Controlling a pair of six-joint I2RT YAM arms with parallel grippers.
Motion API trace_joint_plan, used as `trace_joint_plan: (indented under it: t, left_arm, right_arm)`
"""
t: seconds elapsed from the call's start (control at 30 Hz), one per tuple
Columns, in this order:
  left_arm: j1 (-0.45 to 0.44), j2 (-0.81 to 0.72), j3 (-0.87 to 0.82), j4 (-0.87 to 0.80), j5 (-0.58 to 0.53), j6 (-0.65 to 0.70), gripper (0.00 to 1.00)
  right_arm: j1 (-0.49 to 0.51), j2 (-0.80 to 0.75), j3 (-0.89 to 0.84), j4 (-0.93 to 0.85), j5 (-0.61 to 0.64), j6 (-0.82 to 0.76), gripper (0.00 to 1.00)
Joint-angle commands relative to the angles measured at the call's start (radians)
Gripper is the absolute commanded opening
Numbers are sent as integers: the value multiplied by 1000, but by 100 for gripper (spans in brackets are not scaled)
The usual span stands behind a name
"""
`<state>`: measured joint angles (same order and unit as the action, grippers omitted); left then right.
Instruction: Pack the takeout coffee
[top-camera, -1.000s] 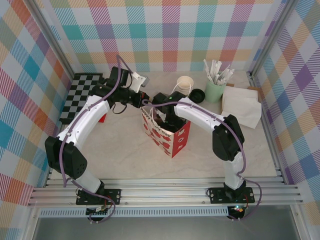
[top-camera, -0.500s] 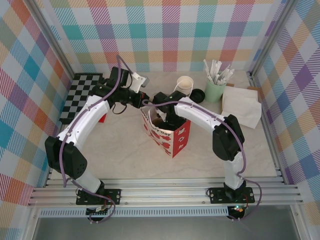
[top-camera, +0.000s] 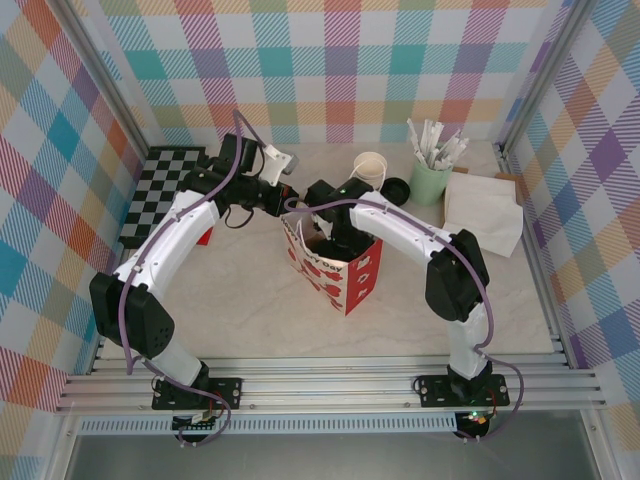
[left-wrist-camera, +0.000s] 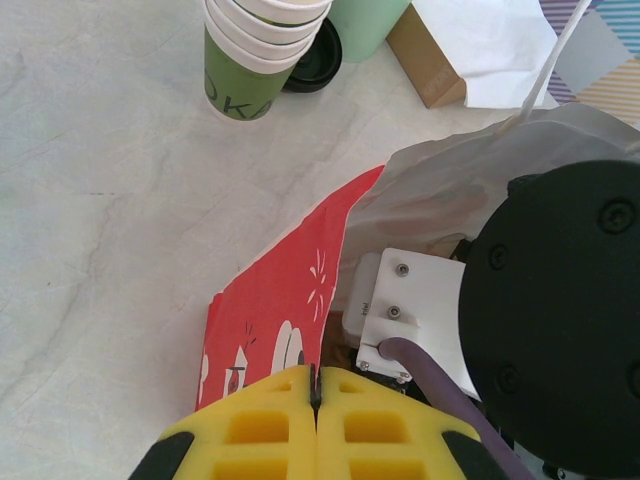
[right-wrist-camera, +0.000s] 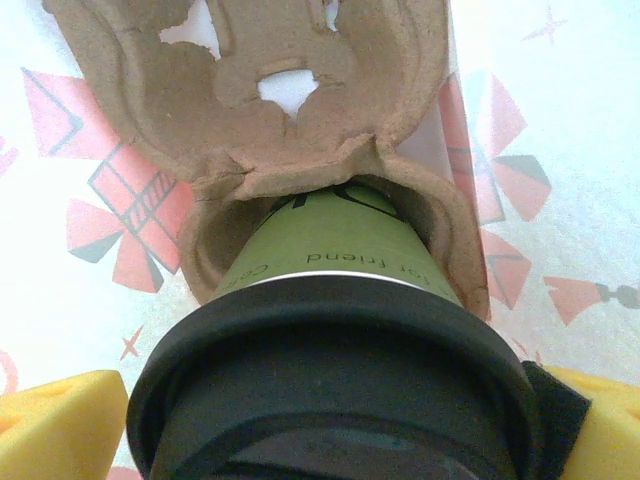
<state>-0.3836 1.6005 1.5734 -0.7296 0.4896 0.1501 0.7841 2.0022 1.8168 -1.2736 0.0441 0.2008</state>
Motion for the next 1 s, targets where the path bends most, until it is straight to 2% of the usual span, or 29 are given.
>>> trace_joint_plan:
  t: [0.0,0.97]
  left_arm:
    - [-9,4,12,-42,16,26,0]
    - [-9,12,19,-50,9,19,0]
  right_arm:
    - [3,-31,39,-17,0,-4,100]
    - [3,-71,31,-45,27,-3,100]
